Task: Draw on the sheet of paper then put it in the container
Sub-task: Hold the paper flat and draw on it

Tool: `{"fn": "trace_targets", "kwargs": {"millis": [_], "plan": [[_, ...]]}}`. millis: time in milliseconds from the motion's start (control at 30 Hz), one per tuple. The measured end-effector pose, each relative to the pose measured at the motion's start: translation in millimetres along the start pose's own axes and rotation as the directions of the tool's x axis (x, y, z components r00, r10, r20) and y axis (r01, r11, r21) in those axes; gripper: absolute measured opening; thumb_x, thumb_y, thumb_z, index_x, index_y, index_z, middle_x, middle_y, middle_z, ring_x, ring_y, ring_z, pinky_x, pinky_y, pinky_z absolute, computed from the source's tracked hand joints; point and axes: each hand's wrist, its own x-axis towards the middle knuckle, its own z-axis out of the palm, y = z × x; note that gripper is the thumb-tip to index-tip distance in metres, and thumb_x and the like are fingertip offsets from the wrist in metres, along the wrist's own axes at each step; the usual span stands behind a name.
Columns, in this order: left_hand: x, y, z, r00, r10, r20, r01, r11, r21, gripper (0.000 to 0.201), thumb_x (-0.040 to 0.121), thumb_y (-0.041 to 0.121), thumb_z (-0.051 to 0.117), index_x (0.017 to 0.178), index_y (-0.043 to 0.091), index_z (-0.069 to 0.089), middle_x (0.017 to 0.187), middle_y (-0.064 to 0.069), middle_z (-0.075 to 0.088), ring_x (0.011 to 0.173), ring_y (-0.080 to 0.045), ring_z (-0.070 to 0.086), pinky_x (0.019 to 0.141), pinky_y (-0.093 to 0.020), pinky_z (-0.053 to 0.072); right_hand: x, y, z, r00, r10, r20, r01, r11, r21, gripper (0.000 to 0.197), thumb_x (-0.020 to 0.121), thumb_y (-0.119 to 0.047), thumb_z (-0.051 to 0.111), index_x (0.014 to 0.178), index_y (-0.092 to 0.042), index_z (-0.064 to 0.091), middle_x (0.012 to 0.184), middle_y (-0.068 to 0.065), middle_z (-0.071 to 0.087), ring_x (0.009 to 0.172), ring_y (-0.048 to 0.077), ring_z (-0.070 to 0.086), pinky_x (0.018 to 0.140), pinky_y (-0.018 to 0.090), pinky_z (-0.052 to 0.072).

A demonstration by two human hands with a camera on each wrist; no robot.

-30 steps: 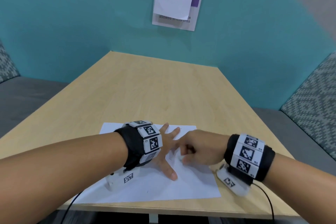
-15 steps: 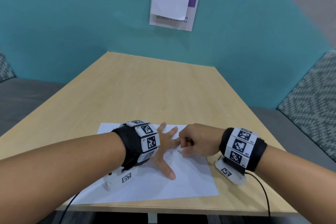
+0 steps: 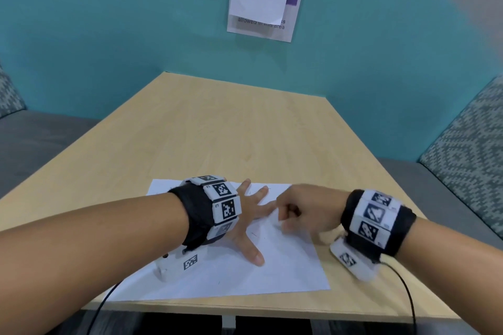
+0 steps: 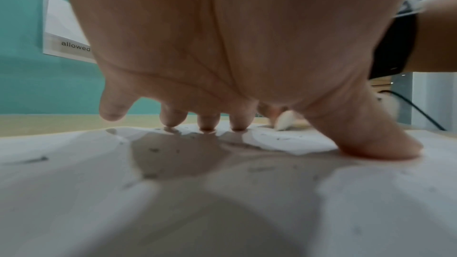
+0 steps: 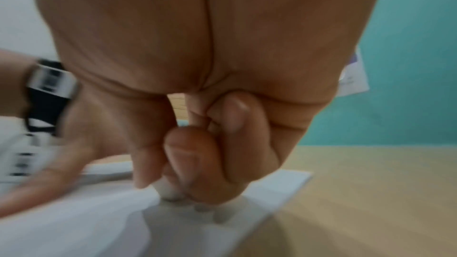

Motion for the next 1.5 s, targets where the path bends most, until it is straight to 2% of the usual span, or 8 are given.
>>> {"fn": "trace_targets", "kwargs": {"millis": [233, 633, 800, 933, 1067, 1167, 1366, 1500], "plan": [[0, 0, -1, 1.0, 0.004, -0.002, -0.004, 1.0, -0.025, 0.122, 0.068, 0.083, 0.061, 0.148, 0.051, -0.024, 0.164, 0.003, -0.024, 0.147, -0.041, -0.026, 0.109, -0.074, -0.005, -4, -12, 8, 0.996, -0.053, 0.065, 0.053, 0.999, 0.006, 0.025, 0.087, -0.026, 0.064, 0.07, -0.035, 0.049, 0.067, -0.013, 0.053, 0.061, 0.008, 0.047, 0.061, 0.022, 0.041], [-5, 4, -2, 1.0, -0.019, 0.001, 0.019, 1.0, 0.006, 0.12, 0.071, 0.084, 0.058, 0.153, 0.044, -0.02, 0.164, 0.005, -0.024, 0.148, -0.038, -0.024, 0.112, -0.072, -0.004, 0, 7, -8, 0.996, 0.069, -0.056, -0.071, 0.997, -0.041, 0.011, 0.086, -0.028, 0.065, 0.079, -0.025, 0.057, 0.07, -0.012, 0.054, 0.062, 0.008, 0.048, 0.059, 0.021, 0.038], [-4, 4, -4, 1.0, -0.001, -0.007, 0.001, 1.0, -0.014, 0.119, 0.072, 0.079, 0.063, 0.152, 0.047, -0.019, 0.165, 0.0, -0.021, 0.147, -0.042, -0.024, 0.11, -0.072, -0.005, -13, -25, 18, 0.994, -0.106, 0.032, 0.107, 0.994, -0.033, 0.022, 0.086, -0.021, 0.06, 0.085, 0.001, 0.058, 0.073, 0.019, 0.059, 0.059, 0.017, 0.041, 0.058, 0.031, 0.038], [-7, 6, -7, 1.0, -0.015, 0.021, 0.014, 1.0, 0.007, 0.119, 0.074, 0.08, 0.061, 0.152, 0.045, -0.021, 0.165, 0.001, -0.022, 0.147, -0.041, -0.025, 0.11, -0.071, -0.005, -10, -14, 4, 0.998, -0.006, -0.055, 0.003, 0.998, -0.055, 0.007, 0.087, -0.024, 0.063, 0.083, -0.022, 0.057, 0.068, -0.01, 0.054, 0.06, 0.006, 0.046, 0.063, 0.024, 0.039], [-11, 6, -9, 1.0, -0.005, 0.012, 0.005, 1.0, -0.015, 0.114, 0.075, 0.077, 0.063, 0.153, 0.047, -0.015, 0.165, -0.001, -0.021, 0.147, -0.042, -0.025, 0.11, -0.071, -0.005, -14, -31, 16, 0.997, -0.078, 0.007, 0.078, 0.996, -0.033, 0.009, 0.087, -0.022, 0.062, 0.079, -0.018, 0.059, 0.073, 0.006, 0.062, 0.061, 0.014, 0.047, 0.061, 0.028, 0.043], [-10, 7, -11, 0.999, -0.041, 0.008, 0.04, 0.999, 0.031, 0.117, 0.075, 0.081, 0.058, 0.152, 0.044, -0.021, 0.166, -0.001, -0.018, 0.148, -0.042, -0.022, 0.11, -0.074, -0.001, -8, -22, 5, 0.999, -0.028, -0.037, 0.027, 0.999, -0.023, 0.018, 0.087, -0.025, 0.064, 0.074, -0.031, 0.054, 0.067, -0.008, 0.055, 0.059, 0.009, 0.047, 0.057, 0.02, 0.039], [-29, 6, -11, 0.999, -0.029, 0.024, 0.028, 0.998, 0.054, 0.122, 0.069, 0.083, 0.06, 0.158, 0.032, -0.007, 0.167, -0.003, -0.005, 0.152, -0.037, -0.004, 0.115, -0.065, 0.01, -2, -21, 11, 0.998, -0.01, -0.065, 0.007, 0.999, -0.044, 0.013, 0.086, -0.026, 0.063, 0.083, -0.013, 0.062, 0.068, -0.007, 0.054, 0.059, 0.01, 0.045, 0.056, 0.02, 0.038], [-45, 3, -4, 0.998, -0.031, 0.058, 0.032, 0.999, -0.011, 0.115, 0.08, 0.073, 0.06, 0.157, 0.032, -0.014, 0.165, 0.001, -0.021, 0.152, -0.031, -0.016, 0.118, -0.06, 0.0, 0, -22, 10, 0.997, 0.008, -0.081, -0.013, 0.998, -0.06, 0.011, 0.086, -0.03, 0.062, 0.085, -0.019, 0.061, 0.068, -0.014, 0.053, 0.06, 0.003, 0.046, 0.057, 0.019, 0.038]]}}
